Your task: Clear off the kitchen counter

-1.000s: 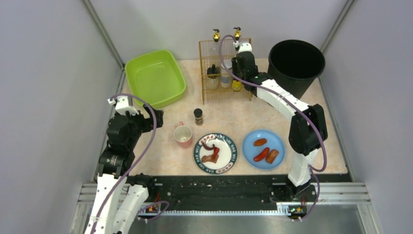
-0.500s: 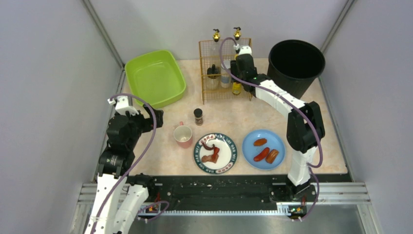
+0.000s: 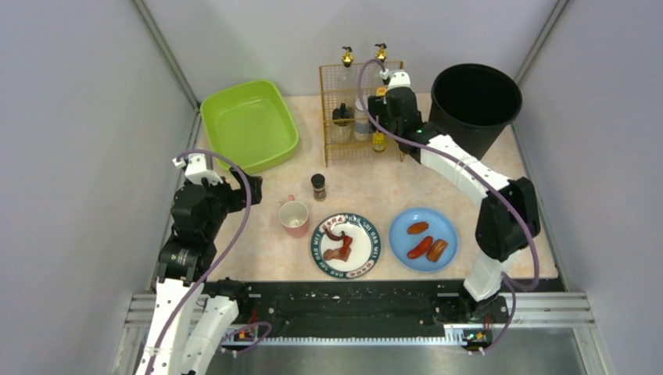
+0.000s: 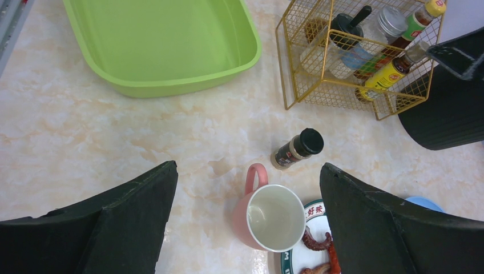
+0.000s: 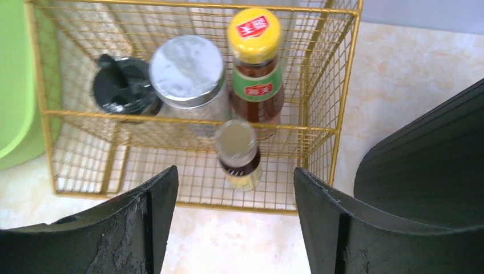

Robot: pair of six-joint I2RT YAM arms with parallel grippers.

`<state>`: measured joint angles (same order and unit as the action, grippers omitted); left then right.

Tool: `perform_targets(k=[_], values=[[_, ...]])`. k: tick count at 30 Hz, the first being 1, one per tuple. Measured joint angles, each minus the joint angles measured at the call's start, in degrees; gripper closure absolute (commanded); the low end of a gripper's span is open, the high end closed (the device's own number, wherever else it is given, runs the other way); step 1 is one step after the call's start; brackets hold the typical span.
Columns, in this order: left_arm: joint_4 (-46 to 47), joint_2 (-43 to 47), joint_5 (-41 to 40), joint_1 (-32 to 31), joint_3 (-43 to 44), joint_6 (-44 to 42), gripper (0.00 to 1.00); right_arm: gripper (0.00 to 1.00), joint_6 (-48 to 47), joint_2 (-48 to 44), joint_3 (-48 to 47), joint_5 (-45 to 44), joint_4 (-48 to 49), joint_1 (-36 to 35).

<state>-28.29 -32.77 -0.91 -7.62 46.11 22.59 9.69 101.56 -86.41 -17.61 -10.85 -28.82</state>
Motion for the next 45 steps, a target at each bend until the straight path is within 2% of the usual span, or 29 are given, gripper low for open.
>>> perform_targets(k=[7, 14, 29, 42, 45], values=[[0.00, 0.00, -0.02, 0.02, 0.00, 0.00, 0.01, 0.27, -1.60, -10.54, 6.10, 0.52, 1.33, -9.14], [0.00, -0.04, -0.02, 0.04, 0.00, 0.00, 0.01, 0.27, -1.09, -12.48, 9.46, 4.37, 1.38, -16.33], [0.00, -0.13, -0.02, 0.04, 0.00, 0.00, 0.01, 0.21, 2.56, 0.94, 8.74, 5.51, 1.14, -22.82], [0.00, 0.02, -0.02, 0.04, 0.00, 0.00, 0.01, 0.21, 4.04, 7.80, 3.45, 4.44, 1.62, -24.02], [0.00, 0.02, -0.02, 0.04, 0.00, 0.00, 0.01, 0.24, 4.04, 8.59, 3.37, 3.72, 1.49, -24.37]])
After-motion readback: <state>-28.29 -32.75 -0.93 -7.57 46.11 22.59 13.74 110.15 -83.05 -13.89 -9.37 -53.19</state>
